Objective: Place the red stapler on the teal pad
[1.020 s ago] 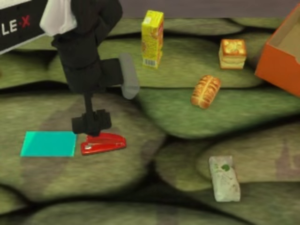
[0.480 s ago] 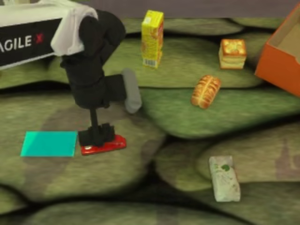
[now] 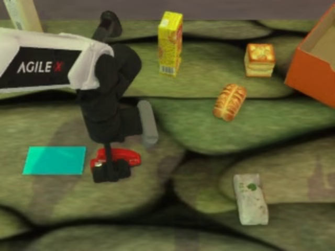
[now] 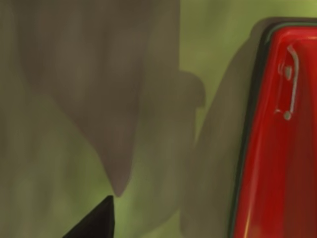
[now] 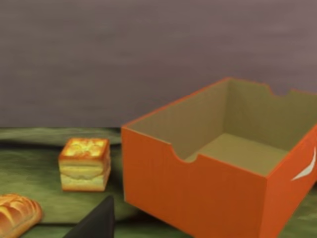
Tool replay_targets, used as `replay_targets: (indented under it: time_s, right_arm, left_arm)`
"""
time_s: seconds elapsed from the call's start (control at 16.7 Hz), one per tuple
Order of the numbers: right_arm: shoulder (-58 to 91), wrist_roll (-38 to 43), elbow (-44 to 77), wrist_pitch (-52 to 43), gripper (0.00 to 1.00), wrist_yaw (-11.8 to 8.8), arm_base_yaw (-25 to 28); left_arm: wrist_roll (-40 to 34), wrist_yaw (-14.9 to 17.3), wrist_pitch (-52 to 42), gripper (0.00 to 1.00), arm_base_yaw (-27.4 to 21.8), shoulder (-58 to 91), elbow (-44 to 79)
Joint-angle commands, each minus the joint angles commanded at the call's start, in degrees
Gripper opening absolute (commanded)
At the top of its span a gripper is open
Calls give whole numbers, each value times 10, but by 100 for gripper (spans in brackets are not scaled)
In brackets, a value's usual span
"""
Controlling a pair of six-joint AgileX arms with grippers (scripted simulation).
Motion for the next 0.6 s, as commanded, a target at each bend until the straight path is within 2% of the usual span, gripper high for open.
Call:
replay_targets:
  time_s: [0.06, 0.6]
  right_arm:
    - [0, 0, 0, 0, 100, 0, 0]
    - [0, 0, 0, 0, 100, 0, 0]
  left_arm:
    - [0, 0, 0, 100, 0, 0, 0]
    - [0, 0, 0, 32, 0, 0, 0]
